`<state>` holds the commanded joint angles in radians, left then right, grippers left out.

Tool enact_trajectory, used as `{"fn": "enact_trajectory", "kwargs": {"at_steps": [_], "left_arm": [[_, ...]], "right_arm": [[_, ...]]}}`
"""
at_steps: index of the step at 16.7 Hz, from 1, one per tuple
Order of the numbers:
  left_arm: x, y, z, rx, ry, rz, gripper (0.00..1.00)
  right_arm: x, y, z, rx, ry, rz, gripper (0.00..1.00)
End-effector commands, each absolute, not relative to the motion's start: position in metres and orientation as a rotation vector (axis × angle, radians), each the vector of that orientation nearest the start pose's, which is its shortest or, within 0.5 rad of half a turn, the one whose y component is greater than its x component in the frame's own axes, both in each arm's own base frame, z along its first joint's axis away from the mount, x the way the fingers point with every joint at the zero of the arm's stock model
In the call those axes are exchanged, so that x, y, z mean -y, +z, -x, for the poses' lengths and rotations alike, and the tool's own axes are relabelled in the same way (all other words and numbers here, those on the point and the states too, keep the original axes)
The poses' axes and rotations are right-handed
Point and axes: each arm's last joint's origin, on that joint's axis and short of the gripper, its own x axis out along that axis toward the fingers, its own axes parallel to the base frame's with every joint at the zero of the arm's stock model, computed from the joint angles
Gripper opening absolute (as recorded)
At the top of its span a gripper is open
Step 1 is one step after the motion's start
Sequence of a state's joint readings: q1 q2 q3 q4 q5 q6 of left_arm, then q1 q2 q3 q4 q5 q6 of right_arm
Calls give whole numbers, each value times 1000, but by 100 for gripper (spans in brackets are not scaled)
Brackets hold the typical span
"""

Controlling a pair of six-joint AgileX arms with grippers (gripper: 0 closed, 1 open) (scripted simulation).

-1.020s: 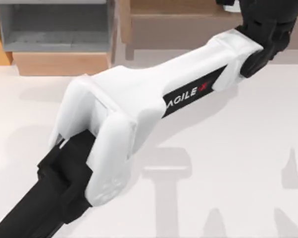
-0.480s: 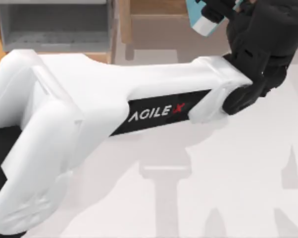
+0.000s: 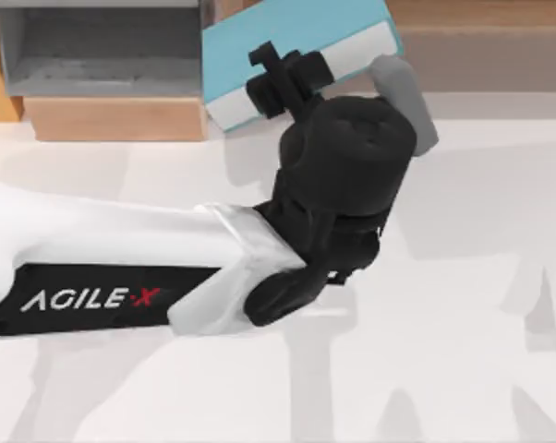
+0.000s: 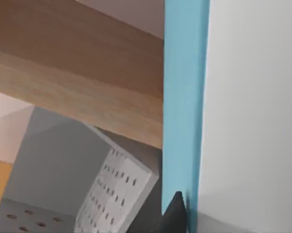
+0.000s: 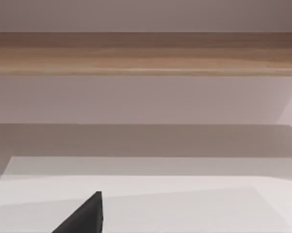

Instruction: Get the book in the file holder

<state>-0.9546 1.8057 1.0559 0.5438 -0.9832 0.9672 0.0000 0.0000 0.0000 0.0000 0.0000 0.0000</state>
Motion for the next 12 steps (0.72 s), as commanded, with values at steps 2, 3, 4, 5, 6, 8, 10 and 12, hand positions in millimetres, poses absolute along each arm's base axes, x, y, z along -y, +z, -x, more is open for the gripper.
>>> {"fn": "enact_trajectory", "kwargs": {"at_steps": [2, 3, 4, 5, 6, 8, 10, 12], "left_arm": [[271, 202, -243, -170, -29, -1243, 0], [256, 196, -241, -185, -33, -1296, 0], [241, 190, -241, -198, -37, -1343, 0], [227, 185, -241, -212, -42, -1386, 0], [213, 181, -242, -223, -47, -1424, 0], [188, 174, -247, -242, -61, -1488, 0], [166, 168, -255, -254, -78, -1534, 0], [146, 165, -265, -259, -94, -1562, 0]], "right_arm": [[1, 160, -106, 0, 0, 0, 100], [1, 160, -106, 0, 0, 0, 100], [1, 160, -106, 0, 0, 0, 100], [1, 160, -106, 0, 0, 0, 100], [1, 160, -106, 0, 0, 0, 100], [1, 160, -106, 0, 0, 0, 100], [1, 160, -106, 0, 0, 0, 100], [1, 160, -106, 0, 0, 0, 100]]}}
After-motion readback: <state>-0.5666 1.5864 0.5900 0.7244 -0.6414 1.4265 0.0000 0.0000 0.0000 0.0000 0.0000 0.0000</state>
